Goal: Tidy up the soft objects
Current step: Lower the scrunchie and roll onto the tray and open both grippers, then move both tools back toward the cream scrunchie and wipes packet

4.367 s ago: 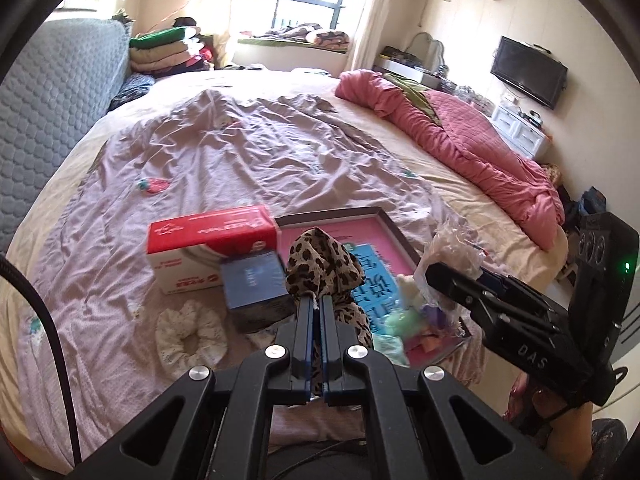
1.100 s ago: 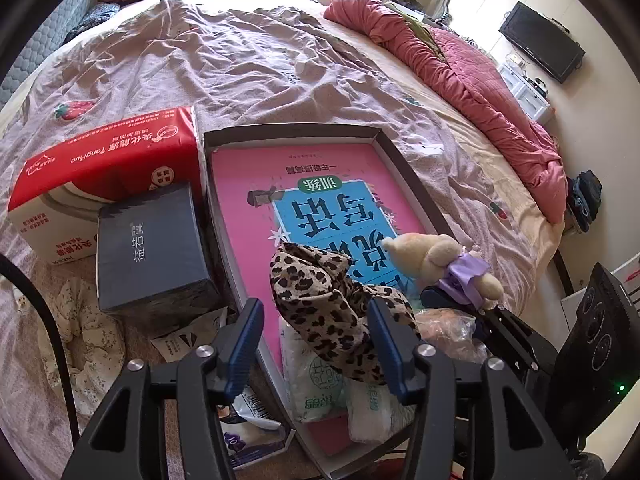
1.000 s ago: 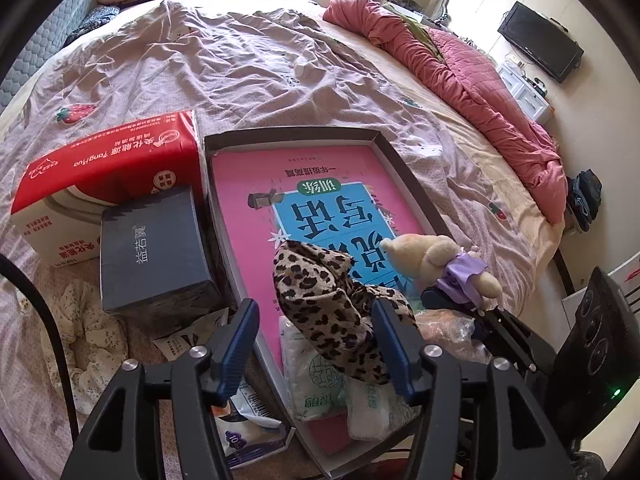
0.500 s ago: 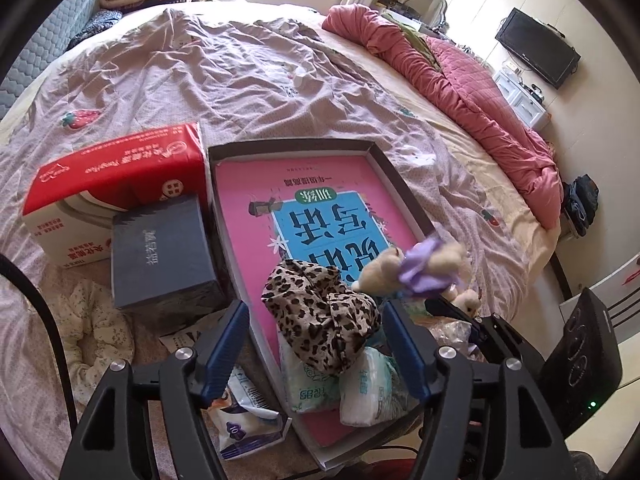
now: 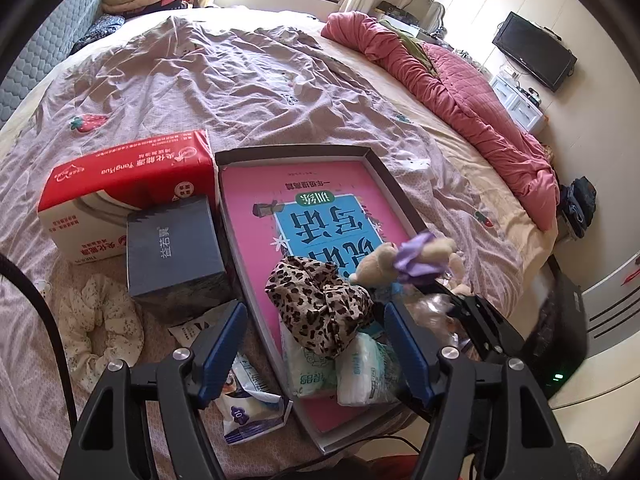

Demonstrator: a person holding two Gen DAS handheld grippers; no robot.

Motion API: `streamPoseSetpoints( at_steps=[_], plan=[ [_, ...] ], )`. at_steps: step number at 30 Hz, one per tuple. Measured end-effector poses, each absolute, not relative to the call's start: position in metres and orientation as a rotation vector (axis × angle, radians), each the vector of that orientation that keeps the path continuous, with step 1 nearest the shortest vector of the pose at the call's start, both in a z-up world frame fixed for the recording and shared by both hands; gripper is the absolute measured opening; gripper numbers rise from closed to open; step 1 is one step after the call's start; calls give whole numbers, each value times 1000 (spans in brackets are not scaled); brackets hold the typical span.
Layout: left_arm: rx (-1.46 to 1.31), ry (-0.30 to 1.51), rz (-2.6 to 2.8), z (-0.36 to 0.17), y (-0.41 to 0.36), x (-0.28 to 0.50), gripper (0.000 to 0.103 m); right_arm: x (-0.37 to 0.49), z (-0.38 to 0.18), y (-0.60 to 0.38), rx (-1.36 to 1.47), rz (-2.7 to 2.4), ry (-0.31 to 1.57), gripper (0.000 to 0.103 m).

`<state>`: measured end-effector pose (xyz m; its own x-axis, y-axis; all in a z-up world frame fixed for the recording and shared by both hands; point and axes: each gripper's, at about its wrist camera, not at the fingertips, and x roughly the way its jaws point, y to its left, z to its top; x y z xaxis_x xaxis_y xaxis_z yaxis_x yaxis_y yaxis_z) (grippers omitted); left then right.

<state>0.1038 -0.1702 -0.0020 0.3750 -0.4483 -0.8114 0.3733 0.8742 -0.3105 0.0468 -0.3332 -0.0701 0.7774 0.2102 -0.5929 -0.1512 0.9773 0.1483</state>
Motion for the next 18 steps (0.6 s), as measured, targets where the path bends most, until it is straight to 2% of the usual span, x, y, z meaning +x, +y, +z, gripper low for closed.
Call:
streamPoseSetpoints(
  at_steps=[15, 18],
  plan=[
    [-67, 1049, -520, 1, -168, 104, 71, 77, -65, -328, 110, 194, 666, 60],
    [-69, 1048, -518, 2, -166, 104, 71, 82, -61, -329, 134, 187, 663, 69]
  ],
)
